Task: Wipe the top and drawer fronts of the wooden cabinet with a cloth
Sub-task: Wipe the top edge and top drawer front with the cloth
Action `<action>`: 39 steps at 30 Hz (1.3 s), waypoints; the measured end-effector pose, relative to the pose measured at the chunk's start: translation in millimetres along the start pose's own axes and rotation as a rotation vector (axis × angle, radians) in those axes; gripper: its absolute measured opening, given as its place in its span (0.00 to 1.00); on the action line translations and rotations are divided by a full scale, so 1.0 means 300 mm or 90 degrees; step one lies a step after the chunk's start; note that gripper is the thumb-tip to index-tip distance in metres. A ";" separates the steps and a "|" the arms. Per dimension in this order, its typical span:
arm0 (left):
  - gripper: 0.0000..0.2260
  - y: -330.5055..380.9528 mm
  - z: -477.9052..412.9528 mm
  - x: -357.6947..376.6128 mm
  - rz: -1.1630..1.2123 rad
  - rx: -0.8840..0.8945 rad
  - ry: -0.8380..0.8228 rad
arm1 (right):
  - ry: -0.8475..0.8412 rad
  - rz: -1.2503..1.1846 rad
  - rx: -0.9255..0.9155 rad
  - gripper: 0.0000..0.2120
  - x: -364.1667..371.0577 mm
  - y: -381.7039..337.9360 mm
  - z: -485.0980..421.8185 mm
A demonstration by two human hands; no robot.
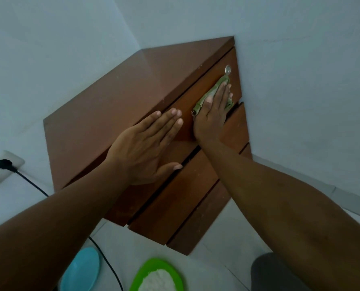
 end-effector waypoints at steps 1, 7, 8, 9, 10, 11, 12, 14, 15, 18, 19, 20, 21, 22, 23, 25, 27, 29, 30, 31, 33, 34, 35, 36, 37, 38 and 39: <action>0.44 -0.003 -0.004 -0.001 0.002 0.001 0.004 | 0.003 -0.014 0.032 0.27 -0.003 0.024 -0.023; 0.45 0.004 0.001 -0.013 0.009 0.004 -0.003 | 0.064 -0.144 0.260 0.23 -0.069 0.133 -0.060; 0.45 0.005 0.001 -0.015 0.009 0.004 0.002 | 0.078 -0.159 0.291 0.22 -0.082 0.133 -0.042; 0.45 0.006 0.000 -0.016 0.010 0.005 0.005 | 0.088 -0.168 0.301 0.21 -0.096 0.120 -0.018; 0.45 0.008 0.001 -0.019 0.014 0.007 0.011 | 0.097 -0.173 0.289 0.21 -0.114 0.095 0.017; 0.44 0.008 0.003 -0.022 0.023 0.009 0.020 | 0.098 -0.176 0.258 0.21 -0.132 0.061 0.058; 0.44 0.008 0.007 -0.025 0.031 0.012 0.032 | 0.087 -0.174 0.222 0.21 -0.144 0.034 0.106; 0.42 0.002 0.021 -0.028 0.039 0.017 0.056 | 0.032 -0.171 0.164 0.22 -0.152 -0.012 0.216; 0.41 -0.001 0.030 -0.029 0.038 0.021 0.071 | -0.003 -0.167 0.140 0.22 -0.147 -0.030 0.275; 0.38 -0.007 0.061 -0.030 0.027 0.033 0.099 | -0.092 -0.141 0.065 0.24 -0.077 -0.061 0.407; 0.37 -0.007 0.065 -0.028 0.021 0.035 0.096 | -0.112 -0.119 0.045 0.26 -0.047 -0.064 0.427; 0.37 -0.006 0.065 -0.023 0.012 0.036 0.091 | -0.121 -0.091 0.033 0.28 -0.021 -0.060 0.428; 0.37 -0.003 0.061 -0.019 0.003 0.036 0.085 | -0.123 -0.062 0.028 0.29 -0.002 -0.053 0.417; 0.37 -0.001 0.056 -0.014 -0.008 0.036 0.079 | -0.115 -0.034 0.025 0.30 0.009 -0.042 0.398; 0.38 0.001 0.050 -0.009 -0.022 0.035 0.072 | -0.103 -0.014 0.021 0.30 0.009 -0.038 0.376; 0.39 0.004 0.045 -0.003 -0.041 0.033 0.061 | -0.078 0.011 0.004 0.30 0.009 -0.029 0.341; 0.39 0.002 0.046 -0.002 -0.043 0.027 0.060 | -0.065 0.022 -0.011 0.30 0.007 -0.026 0.311; 0.39 0.004 0.046 -0.002 -0.053 0.027 0.058 | -0.058 0.028 -0.018 0.30 0.007 -0.017 0.283; 0.39 0.004 0.046 0.000 -0.059 0.026 0.055 | -0.053 0.033 -0.021 0.30 0.003 -0.013 0.267; 0.39 0.005 0.045 0.001 -0.061 0.026 0.053 | -0.046 0.035 -0.020 0.31 0.000 -0.007 0.247; 0.39 0.004 0.043 0.002 -0.058 0.026 0.051 | -0.029 0.031 -0.011 0.30 -0.006 0.006 0.200; 0.39 0.002 0.041 0.002 -0.051 0.025 0.052 | -0.021 0.026 -0.004 0.30 -0.010 0.010 0.175; 0.39 0.002 0.040 0.002 -0.045 0.024 0.052 | -0.014 0.020 0.004 0.30 -0.013 0.016 0.147; 0.39 0.001 0.039 0.002 -0.043 0.023 0.050 | -0.006 0.013 0.015 0.30 -0.017 0.023 0.118; 0.39 0.000 0.039 0.003 -0.042 0.023 0.047 | 0.002 0.007 0.025 0.31 -0.019 0.032 0.086; 0.39 0.000 0.040 0.004 -0.041 0.023 0.046 | 0.005 0.002 0.038 0.31 -0.021 0.040 0.053; 0.39 0.001 0.039 0.003 -0.039 0.024 0.050 | 0.003 -0.005 0.055 0.31 -0.018 0.055 0.018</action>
Point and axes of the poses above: each hand's wrist, its own z-axis away from the middle knuckle, its own x-axis out of the palm, y = z × x, the point moved 8 cm from there along -z, towards the middle knuckle, and after that the axes turned 9 degrees about x, right-handed, at the moved point
